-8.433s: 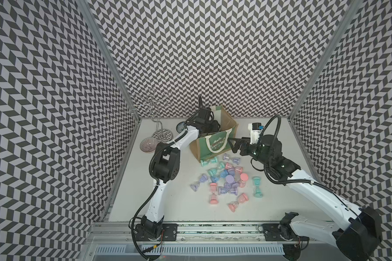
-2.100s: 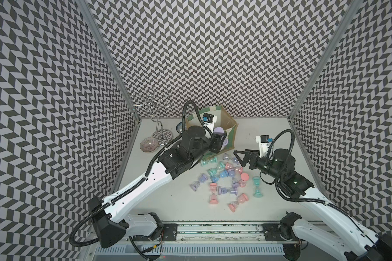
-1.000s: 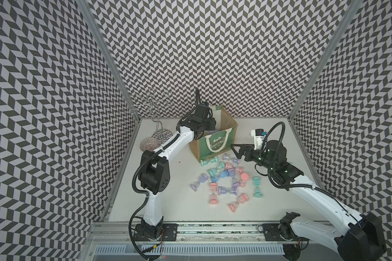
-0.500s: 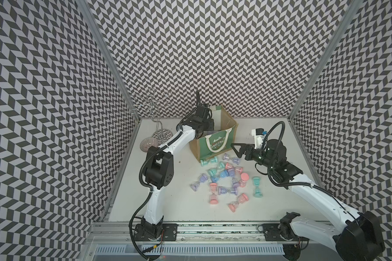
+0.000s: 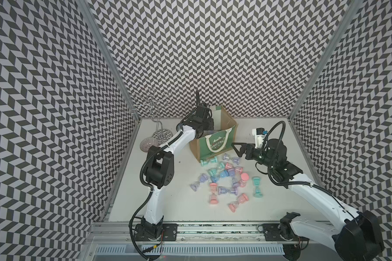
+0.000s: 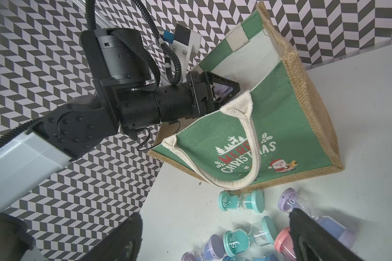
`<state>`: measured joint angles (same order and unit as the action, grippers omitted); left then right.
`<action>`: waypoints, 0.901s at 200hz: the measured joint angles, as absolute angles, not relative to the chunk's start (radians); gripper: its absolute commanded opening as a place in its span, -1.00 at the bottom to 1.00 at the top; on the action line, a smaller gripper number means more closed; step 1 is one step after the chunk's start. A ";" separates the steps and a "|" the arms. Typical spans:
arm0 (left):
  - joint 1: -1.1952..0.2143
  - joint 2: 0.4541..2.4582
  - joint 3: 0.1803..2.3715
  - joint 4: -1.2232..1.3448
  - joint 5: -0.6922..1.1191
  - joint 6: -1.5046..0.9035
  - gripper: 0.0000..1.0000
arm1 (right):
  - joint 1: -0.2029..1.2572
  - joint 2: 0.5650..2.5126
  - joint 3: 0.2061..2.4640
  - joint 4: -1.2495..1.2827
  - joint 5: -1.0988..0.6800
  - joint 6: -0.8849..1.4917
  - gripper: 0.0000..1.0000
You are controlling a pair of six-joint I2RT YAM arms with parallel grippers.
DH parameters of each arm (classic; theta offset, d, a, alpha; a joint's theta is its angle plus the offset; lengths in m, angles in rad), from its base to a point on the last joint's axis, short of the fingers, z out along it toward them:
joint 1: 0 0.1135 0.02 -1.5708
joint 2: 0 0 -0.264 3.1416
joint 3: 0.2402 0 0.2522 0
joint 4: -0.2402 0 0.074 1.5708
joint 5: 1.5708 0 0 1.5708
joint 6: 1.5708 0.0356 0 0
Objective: Put the hourglass into the canvas bag
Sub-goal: Place the hourglass in the canvas bag.
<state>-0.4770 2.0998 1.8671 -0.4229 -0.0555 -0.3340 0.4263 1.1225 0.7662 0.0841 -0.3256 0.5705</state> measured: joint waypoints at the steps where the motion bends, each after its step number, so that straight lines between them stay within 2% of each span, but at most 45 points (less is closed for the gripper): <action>1: -0.477 2.100 1.867 -0.423 -0.056 -0.334 -0.13 | 0.426 1.122 0.766 0.084 -0.326 0.570 0.99; 63: -0.476 2.043 1.793 -0.430 -0.139 -0.334 -0.13 | 0.421 1.122 0.757 0.096 -0.331 0.578 0.99; 141: -0.472 2.056 1.789 -0.424 -0.146 -0.334 -0.13 | 0.415 1.122 0.750 0.101 -0.330 0.585 0.99; 180: -0.472 2.095 1.786 -0.424 -0.148 -0.335 -0.02 | 0.409 1.122 0.749 0.103 -0.331 0.585 0.99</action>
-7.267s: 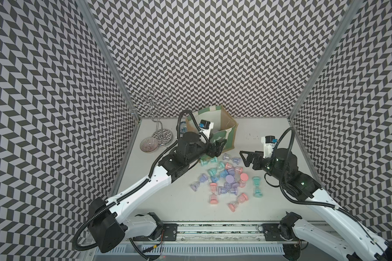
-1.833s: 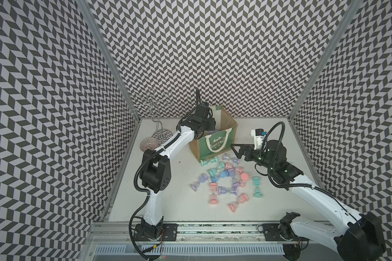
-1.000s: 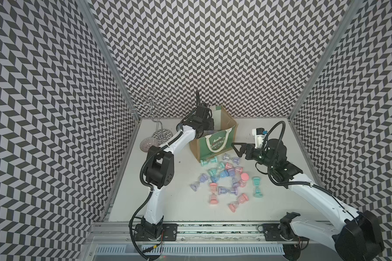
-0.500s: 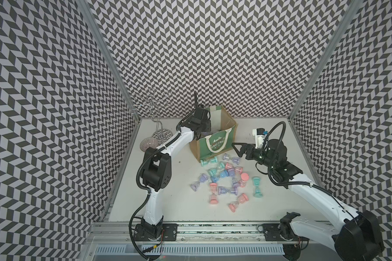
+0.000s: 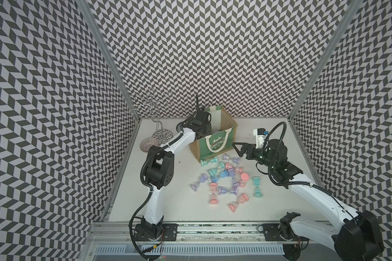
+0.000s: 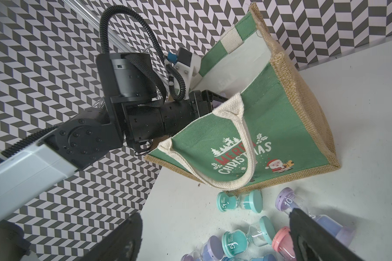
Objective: Put the hourglass into the canvas bag
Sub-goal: Place the hourglass in the canvas bag.
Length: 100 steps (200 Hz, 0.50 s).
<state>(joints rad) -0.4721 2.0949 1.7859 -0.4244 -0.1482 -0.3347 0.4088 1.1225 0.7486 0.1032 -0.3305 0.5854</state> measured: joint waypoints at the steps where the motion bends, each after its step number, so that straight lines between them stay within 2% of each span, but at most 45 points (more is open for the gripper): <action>1: -0.472 2.096 1.786 -0.424 -0.148 -0.334 -0.01 | 0.409 1.122 0.749 0.103 -0.331 0.585 0.99; 21: -0.472 2.101 1.786 -0.426 -0.149 -0.332 0.14 | 0.407 1.122 0.747 0.105 -0.331 0.585 0.99; 50: -0.472 2.101 1.786 -0.420 -0.150 -0.333 0.24 | 0.400 1.122 0.746 0.106 -0.331 0.585 0.99; 100: -0.473 2.089 1.784 -0.421 -0.141 -0.333 0.31 | 0.397 1.122 0.744 0.096 -0.342 0.570 0.99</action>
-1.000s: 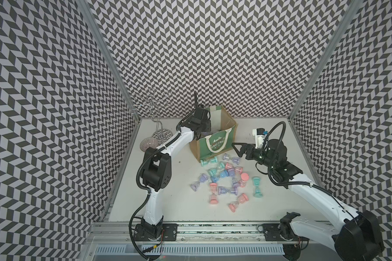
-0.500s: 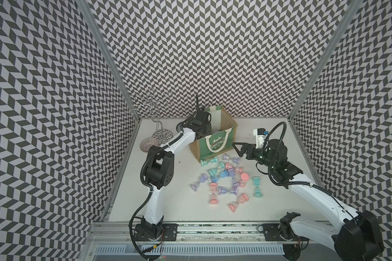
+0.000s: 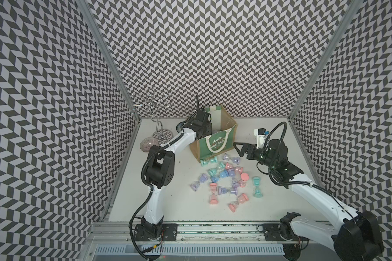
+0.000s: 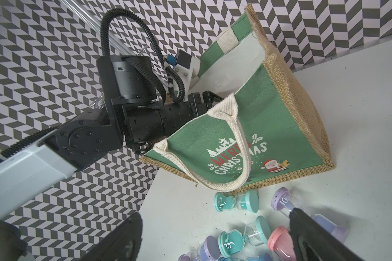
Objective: Put the hourglass into the canvas bag
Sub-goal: Place the hourglass in the canvas bag.
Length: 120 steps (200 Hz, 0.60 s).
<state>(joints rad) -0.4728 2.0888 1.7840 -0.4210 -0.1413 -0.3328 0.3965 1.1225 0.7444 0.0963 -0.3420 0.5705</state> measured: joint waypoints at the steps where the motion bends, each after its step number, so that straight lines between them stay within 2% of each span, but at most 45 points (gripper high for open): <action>1: -0.473 2.087 1.784 -0.421 -0.141 -0.332 0.31 | 0.397 1.122 0.744 0.096 -0.342 0.570 0.99; 32: -0.480 1.990 1.744 -0.415 -0.123 -0.330 0.33 | 0.396 1.113 0.745 0.070 -0.364 0.553 0.98; 78: -0.506 1.730 1.612 -0.349 -0.101 -0.331 0.37 | 0.396 1.073 0.745 0.022 -0.403 0.530 0.98; 120: -0.537 1.533 1.430 -0.296 -0.100 -0.335 0.42 | 0.410 1.050 0.744 -0.016 -0.427 0.499 0.98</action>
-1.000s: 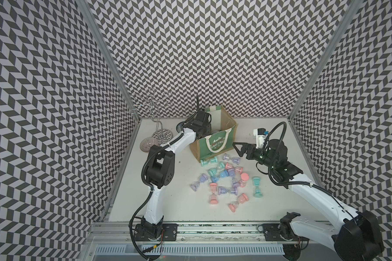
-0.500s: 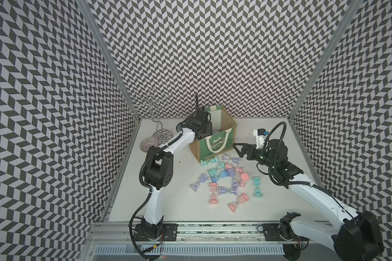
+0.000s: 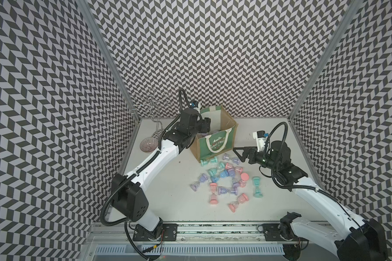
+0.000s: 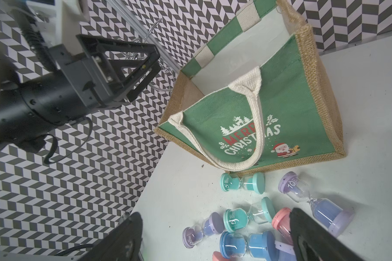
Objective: Put the hourglass into the canvas bag
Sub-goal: Place the hourglass in the canvas bag.
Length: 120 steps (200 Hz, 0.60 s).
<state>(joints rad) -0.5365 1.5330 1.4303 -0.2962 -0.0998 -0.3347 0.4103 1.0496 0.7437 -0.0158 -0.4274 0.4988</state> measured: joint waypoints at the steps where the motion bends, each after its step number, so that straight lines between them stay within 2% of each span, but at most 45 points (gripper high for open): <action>1: -0.538 1.526 1.423 -0.296 -0.100 -0.335 0.41 | 0.411 1.049 0.743 -0.017 -0.427 0.497 0.98; 82: -0.669 1.168 1.051 -0.311 -0.200 -0.403 0.48 | 0.571 1.042 0.722 -0.082 -0.402 0.421 0.99; 120: -0.693 1.098 0.905 -0.377 -0.223 -0.461 0.49 | 0.654 1.074 0.722 -0.092 -0.377 0.391 0.99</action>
